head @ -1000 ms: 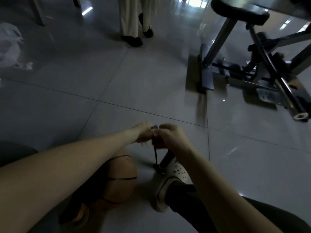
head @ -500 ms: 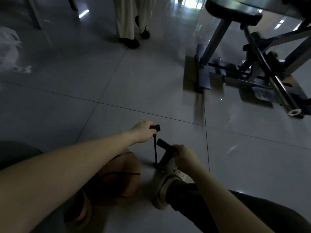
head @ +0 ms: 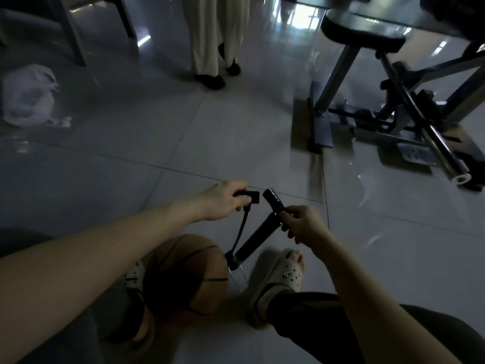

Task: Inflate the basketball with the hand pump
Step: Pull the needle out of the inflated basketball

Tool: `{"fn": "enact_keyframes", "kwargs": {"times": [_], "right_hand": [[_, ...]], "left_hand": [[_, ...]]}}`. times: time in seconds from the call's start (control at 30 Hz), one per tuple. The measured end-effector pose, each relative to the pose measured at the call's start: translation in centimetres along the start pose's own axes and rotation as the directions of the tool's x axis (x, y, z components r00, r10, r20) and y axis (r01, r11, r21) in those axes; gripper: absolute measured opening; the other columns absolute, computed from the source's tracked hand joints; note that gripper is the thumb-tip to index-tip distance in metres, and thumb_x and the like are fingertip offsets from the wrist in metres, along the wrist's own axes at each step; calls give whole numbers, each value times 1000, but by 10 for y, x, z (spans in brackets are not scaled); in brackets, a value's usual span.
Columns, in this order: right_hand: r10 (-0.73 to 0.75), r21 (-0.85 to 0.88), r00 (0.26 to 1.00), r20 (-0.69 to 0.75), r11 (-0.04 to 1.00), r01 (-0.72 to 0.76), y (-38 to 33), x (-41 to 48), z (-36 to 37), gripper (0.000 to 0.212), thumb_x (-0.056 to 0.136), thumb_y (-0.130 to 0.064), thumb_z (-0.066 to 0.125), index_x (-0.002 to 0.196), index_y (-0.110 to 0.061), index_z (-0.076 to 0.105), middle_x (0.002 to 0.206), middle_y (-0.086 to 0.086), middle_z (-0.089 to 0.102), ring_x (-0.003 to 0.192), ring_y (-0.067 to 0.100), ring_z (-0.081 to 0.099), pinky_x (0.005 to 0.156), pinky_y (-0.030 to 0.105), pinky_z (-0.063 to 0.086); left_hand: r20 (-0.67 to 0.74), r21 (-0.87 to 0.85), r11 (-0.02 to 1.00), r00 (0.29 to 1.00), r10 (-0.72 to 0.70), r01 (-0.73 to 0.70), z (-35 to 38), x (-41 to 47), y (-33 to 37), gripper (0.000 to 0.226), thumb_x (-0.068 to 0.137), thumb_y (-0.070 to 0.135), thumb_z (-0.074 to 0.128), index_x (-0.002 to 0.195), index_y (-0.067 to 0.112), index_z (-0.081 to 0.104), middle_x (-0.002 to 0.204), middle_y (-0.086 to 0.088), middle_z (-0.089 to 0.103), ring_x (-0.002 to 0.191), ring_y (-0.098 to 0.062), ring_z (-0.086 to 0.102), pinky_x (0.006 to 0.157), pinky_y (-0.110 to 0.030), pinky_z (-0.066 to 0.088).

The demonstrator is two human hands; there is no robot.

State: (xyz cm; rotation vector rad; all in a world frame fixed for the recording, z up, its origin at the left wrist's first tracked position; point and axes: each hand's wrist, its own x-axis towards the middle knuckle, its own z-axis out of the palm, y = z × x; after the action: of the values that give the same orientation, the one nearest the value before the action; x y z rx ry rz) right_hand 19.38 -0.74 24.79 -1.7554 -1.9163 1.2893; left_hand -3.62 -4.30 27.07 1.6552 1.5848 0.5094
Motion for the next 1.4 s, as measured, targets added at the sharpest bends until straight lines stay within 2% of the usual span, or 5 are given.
{"fn": "enact_keyframes", "kwargs": {"times": [0.27,0.43,0.77,1.1,1.4], "right_hand": [[-230,165,973,6,960,225,-75,-41,-26,21,95,-26,65,93,-8,77,77,14,71,52,14,47,48,25,36],[-242,409,968,67,892,195,-84,-63,-38,23,96,-25,64,115,-15,72,108,10,74,98,25,68,88,39,55],[-272,862,961,54,498,93,-79,-61,2,37,97,-23,57,130,-6,59,119,18,64,116,39,63,105,55,46],[-311,754,950,28,631,185,-71,-36,-8,33,106,-26,41,130,-15,60,104,6,68,99,21,63,88,34,52],[-315,680,948,45,705,202,-59,-29,-13,29,106,-21,39,125,-9,57,97,13,59,89,25,58,76,33,50]], "left_hand": [[42,-151,962,971,235,-226,-35,-29,52,15,105,24,51,98,18,64,79,1,65,72,-11,61,66,-29,49],[-15,-311,911,960,280,-270,-55,-48,65,21,106,21,48,100,7,64,76,2,63,70,-9,57,64,-24,46],[-124,-482,854,980,153,-194,-60,-37,74,29,107,22,46,106,1,66,71,3,64,62,-7,56,56,-21,41],[-197,-189,966,970,141,-179,-62,-11,84,23,105,26,51,92,14,66,74,0,71,62,-8,65,55,-13,43],[-95,-111,969,973,209,-219,-55,5,96,20,105,26,52,97,15,66,72,2,69,68,-10,64,75,-38,56]]}}
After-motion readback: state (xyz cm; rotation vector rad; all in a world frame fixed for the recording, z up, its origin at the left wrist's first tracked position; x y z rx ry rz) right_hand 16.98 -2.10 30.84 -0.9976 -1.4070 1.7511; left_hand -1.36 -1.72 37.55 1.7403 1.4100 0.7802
